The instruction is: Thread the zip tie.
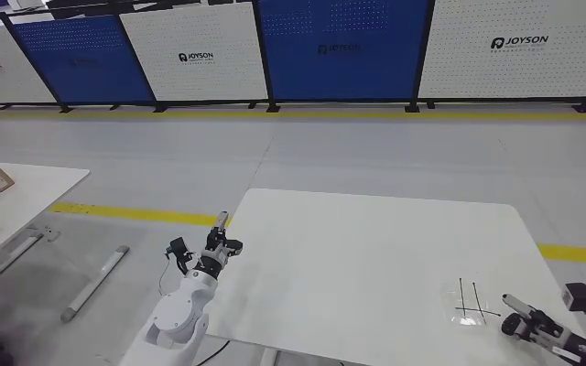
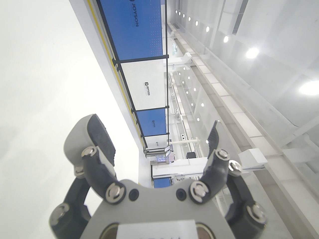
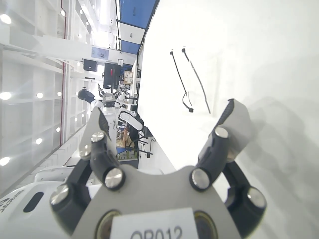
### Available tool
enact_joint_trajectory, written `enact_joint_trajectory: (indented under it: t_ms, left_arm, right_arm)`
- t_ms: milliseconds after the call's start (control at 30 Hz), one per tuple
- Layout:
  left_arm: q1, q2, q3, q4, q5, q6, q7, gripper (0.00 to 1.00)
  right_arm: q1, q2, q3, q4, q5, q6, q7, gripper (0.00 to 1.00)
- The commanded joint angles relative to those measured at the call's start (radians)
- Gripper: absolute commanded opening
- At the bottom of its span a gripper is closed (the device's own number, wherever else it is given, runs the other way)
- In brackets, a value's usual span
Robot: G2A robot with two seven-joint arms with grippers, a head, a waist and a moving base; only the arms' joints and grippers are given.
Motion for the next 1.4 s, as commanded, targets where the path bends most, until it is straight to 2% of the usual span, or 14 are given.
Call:
enact_joint_trajectory:
  t_ms: [0,67,467,833,900,1000,1067,1200,1233,1367]
  left_arm:
    - [0.000,0.000,0.000,0.000,0.000,0.000,0.000,1.00]
    - [0.000,0.000,0.000,0.000,0.000,0.000,0.000,1.00]
    - [0.000,0.000,0.000,0.000,0.000,0.000,0.000,1.00]
    - [0.000,0.000,0.000,0.000,0.000,0.000,0.000,1.00]
    - [0.000,0.000,0.000,0.000,0.000,0.000,0.000,1.00]
    - [0.000,0.000,0.000,0.000,0.000,0.000,0.000,1.00]
    - [0.000,0.000,0.000,0.000,0.000,0.000,0.000,1.00]
    - [0.000,0.000,0.000,0.000,0.000,0.000,0.000,1.00]
    - [0.000,0.000,0.000,0.000,0.000,0.000,0.000,1.00]
    - [0.000,0.000,0.000,0.000,0.000,0.000,0.000,1.00]
  right_arm:
    - [0.002,0.003,-0.006,0.000,-0.007,0.007,0.008,1.00]
    - [0.010,0.005,-0.014,0.003,-0.017,0.025,0.002,1.00]
    - [0.010,0.004,-0.017,0.004,-0.013,0.025,-0.004,1.00]
    - [0.004,0.012,-0.023,0.022,0.007,0.008,-0.029,1.00]
    - [0.005,0.013,-0.025,0.028,0.009,0.006,-0.028,0.72]
    - [0.007,0.016,-0.028,0.037,0.010,0.002,-0.028,0.60]
    - [0.008,0.018,-0.031,0.041,0.009,0.003,-0.028,0.63]
    - [0.010,0.021,-0.037,0.042,0.001,0.005,-0.035,0.54]
    - [0.010,0.022,-0.038,0.044,0.000,0.006,-0.037,0.48]
    - [0.012,0.026,-0.042,0.050,-0.004,0.009,-0.040,0.45]
